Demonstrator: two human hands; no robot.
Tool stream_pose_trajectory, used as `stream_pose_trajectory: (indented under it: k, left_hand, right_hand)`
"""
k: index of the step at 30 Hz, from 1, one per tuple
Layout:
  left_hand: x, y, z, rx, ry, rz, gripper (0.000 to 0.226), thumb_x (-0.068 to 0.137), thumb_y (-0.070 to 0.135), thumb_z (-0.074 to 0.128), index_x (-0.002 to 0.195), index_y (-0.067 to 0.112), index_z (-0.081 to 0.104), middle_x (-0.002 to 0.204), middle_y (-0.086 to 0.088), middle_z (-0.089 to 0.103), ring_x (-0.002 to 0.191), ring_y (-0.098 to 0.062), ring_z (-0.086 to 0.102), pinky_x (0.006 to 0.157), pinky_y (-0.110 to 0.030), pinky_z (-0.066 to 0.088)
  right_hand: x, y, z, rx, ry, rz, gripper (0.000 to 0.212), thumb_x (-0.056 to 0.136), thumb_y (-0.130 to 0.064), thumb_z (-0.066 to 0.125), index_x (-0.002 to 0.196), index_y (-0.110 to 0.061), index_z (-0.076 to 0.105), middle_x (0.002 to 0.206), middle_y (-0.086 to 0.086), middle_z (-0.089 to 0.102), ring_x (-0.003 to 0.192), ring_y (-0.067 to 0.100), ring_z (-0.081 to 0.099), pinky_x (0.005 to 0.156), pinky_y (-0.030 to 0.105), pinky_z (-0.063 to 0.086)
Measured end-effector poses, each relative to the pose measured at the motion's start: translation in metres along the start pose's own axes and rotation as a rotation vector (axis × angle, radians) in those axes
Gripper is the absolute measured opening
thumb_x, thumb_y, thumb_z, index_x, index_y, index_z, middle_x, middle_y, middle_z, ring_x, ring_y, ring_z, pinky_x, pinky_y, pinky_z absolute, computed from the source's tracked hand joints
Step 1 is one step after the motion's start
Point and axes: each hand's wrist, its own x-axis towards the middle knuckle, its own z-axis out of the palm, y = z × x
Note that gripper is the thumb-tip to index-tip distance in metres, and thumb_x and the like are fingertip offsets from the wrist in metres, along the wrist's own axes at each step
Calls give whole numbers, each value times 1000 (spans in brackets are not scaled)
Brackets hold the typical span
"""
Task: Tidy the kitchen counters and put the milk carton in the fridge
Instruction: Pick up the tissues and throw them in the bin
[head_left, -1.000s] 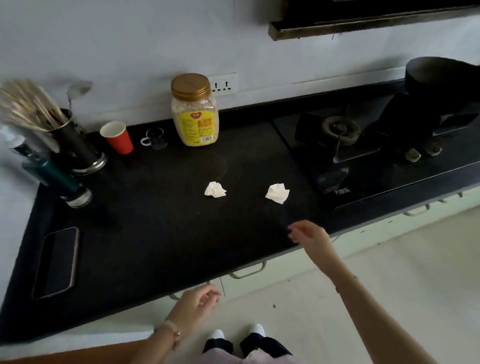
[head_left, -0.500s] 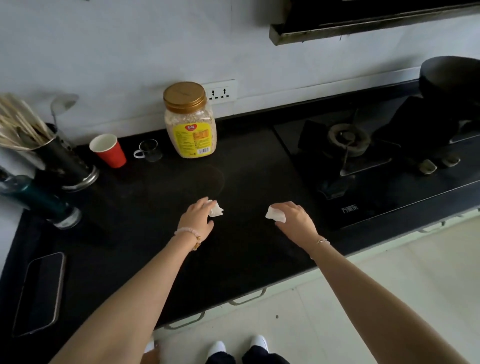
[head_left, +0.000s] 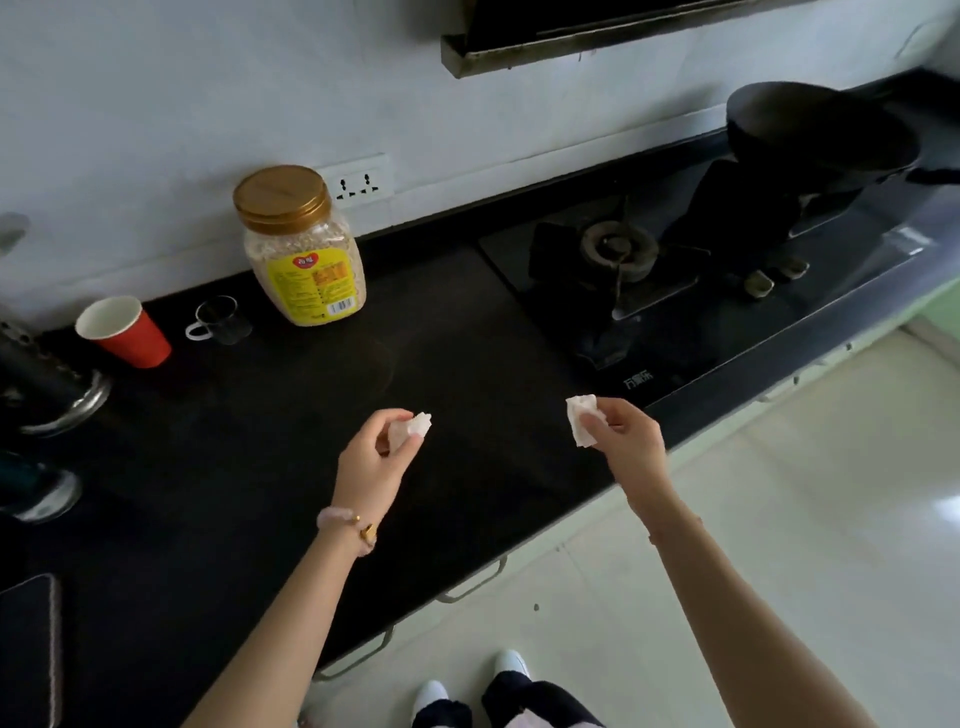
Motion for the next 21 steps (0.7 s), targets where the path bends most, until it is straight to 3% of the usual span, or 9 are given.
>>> stream_pose_trajectory:
  k: [5,8,10,12,14,17,21]
  left_hand:
    - [-62,-19,35,-71,-302,-44,15,83,34,62,97,27,62,95,8,67,90,-6,62,78,-22,49]
    - [-97,-42,67,-17,-527,-138,15,81,41,63,92,31,62,89,5,69,84,-11,64,72,-22,48]
    - [-116,-54,91,54,-674,-161,14,82,40,62,91,30,61,86,8,67,82,-12,62,69,-21,46]
    - [-131,-57,114,118,-817,-147,7,83,37,61,86,30,59,83,10,65,76,-11,62,68,-22,47]
    - [-147,-53,137,196,-937,-120,6,85,34,60,87,29,58,85,9,63,75,-9,61,69,-21,47]
    - [-162,-43,171,292,-1070,-86,21,85,35,59,101,22,58,90,8,59,80,-11,61,72,-21,45]
    - [-174,-33,219,359,-1159,-54,16,85,31,59,98,23,56,84,11,57,76,-11,59,69,-23,44]
  right_hand:
    - [-85,66,-41,173,165,203,12,87,-15,62,95,-6,65,78,3,60,71,17,57,70,32,50]
    - [-154,120,-55,175,233,387,16,87,-14,63,98,-3,64,78,8,60,66,15,56,62,23,48]
    - [-205,153,-59,186,262,514,10,87,-17,63,89,-6,63,74,8,59,64,16,53,57,19,45]
    - [-252,182,-61,201,308,630,18,85,-26,65,77,-10,63,70,6,60,64,17,54,63,27,47]
    - [-294,204,-64,254,368,744,22,83,-34,66,81,-12,67,69,3,62,66,16,56,69,32,49]
    - [-339,233,-67,328,438,870,27,84,-34,64,85,-8,68,70,3,62,67,16,56,68,28,48]
    - [-378,273,-70,378,518,1050,27,83,-33,66,80,-7,69,58,2,63,57,16,56,61,27,46]
